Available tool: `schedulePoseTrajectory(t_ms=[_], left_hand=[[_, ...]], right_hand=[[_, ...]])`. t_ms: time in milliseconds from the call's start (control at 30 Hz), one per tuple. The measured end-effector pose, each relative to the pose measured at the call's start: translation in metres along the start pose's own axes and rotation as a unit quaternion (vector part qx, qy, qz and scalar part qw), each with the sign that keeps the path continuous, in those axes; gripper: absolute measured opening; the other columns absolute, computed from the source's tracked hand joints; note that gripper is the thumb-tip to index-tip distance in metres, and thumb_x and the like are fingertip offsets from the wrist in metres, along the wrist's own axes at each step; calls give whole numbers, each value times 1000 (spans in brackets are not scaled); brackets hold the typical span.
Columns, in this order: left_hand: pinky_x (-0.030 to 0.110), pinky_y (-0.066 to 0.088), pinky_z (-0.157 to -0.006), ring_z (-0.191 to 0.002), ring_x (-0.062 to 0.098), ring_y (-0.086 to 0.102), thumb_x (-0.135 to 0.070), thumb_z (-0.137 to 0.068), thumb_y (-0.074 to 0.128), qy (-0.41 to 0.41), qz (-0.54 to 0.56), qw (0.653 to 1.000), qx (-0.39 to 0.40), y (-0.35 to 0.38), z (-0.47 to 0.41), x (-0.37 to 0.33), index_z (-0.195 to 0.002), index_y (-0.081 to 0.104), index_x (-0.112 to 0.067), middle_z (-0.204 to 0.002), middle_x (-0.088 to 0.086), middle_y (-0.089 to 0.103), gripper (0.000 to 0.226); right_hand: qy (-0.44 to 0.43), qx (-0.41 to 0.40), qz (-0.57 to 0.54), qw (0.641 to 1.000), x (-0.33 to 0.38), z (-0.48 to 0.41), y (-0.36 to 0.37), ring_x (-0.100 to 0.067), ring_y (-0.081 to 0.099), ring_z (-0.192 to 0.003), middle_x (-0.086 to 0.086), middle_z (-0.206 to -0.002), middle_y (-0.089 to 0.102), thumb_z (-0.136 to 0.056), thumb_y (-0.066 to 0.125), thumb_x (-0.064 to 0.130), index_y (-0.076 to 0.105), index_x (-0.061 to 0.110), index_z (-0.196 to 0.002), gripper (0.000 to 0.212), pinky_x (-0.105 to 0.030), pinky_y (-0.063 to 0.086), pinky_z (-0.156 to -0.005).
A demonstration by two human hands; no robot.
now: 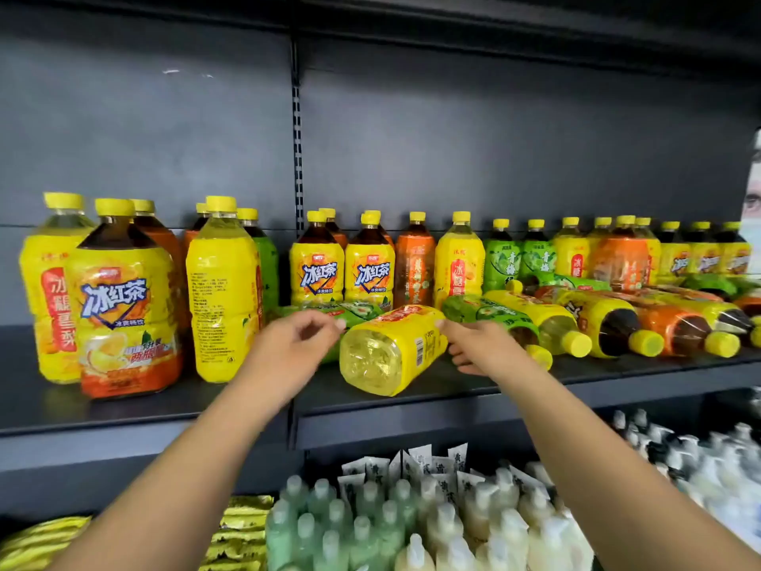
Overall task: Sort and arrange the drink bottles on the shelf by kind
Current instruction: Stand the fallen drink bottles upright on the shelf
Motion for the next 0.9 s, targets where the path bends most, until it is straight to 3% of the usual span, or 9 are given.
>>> schedulePoseTrajectory(t_ms=[100,233,333,467,533,633,700,800,900], left_hand=[[24,32,-79,-96,15,49,-42,-87,54,-55,-33,998,11,25,-18,8,-104,59,-19,-100,-5,55,29],[34,35,-98,-123,25,43,-59,-83,49,-167,-11,983,74,60,-26,35,-134,42,-12,-137,7,45,70],[42,33,-107,-129,29,40,-68,-75,51,-218,65,968,104,74,-23,49,-140,34,-13,-145,9,38,87],[36,34,-100,-127,23,40,-59,-81,51,-186,105,976,48,78,-14,52,-142,29,-13,-142,4,39,79],[26,36,-83,-104,13,46,-50,-86,51,-161,122,979,23,79,-9,48,-138,34,-12,-117,-4,46,66],[16,36,-59,-74,2,42,-42,-88,53,-140,129,982,2,78,-6,41,-132,40,-12,-94,-9,42,56],[15,37,-62,-80,5,45,-44,-86,54,-128,133,983,-8,76,-5,40,-133,40,-13,-104,-6,50,58],[21,37,-83,-109,14,48,-44,-84,56,-114,125,985,-22,73,2,40,-134,40,-17,-129,2,48,59],[7,44,-64,-92,5,56,-32,-82,60,-76,152,985,-21,69,8,34,-116,46,-23,-108,-5,56,38]], right_hand=[[82,54,-76,992,-9,-6,27,-30,51,-118,-16,-132,49,-88,54,47,38,4,-135,66,-36,45,-93],[120,76,-165,976,-14,-11,46,-30,43,-125,-12,-138,45,-87,54,48,34,10,-137,67,-39,39,-100],[126,54,-227,964,-13,-16,51,-29,46,-123,-11,-134,49,-85,56,50,36,10,-136,68,-36,38,-95],[103,17,-324,940,-17,-24,68,-32,56,-110,-15,-126,55,-72,68,51,37,8,-136,83,-37,47,-91],[94,2,-357,929,-18,-24,73,-35,58,-106,-17,-124,54,-65,75,48,35,10,-135,89,-48,49,-91],[91,-7,-398,913,-21,-27,73,-35,58,-106,-16,-124,54,-72,75,34,33,11,-135,79,-51,49,-90],[81,-4,-424,902,-21,-25,73,-34,58,-106,-15,-123,55,-78,72,29,34,12,-134,70,-50,49,-90],[22,-16,-423,906,-17,-19,68,-29,59,-108,-10,-125,57,-81,68,30,37,17,-135,63,-49,49,-93],[-63,-9,-405,912,-6,-11,64,-25,58,-112,-5,-129,56,-82,66,31,35,21,-139,66,-48,48,-95]])
Point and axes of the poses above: each hand's wrist, its own z-axis away from the middle knuckle, its own y-axis out of the palm, x = y × z, the point moved 9 cm from there along -z, towards the middle knuckle
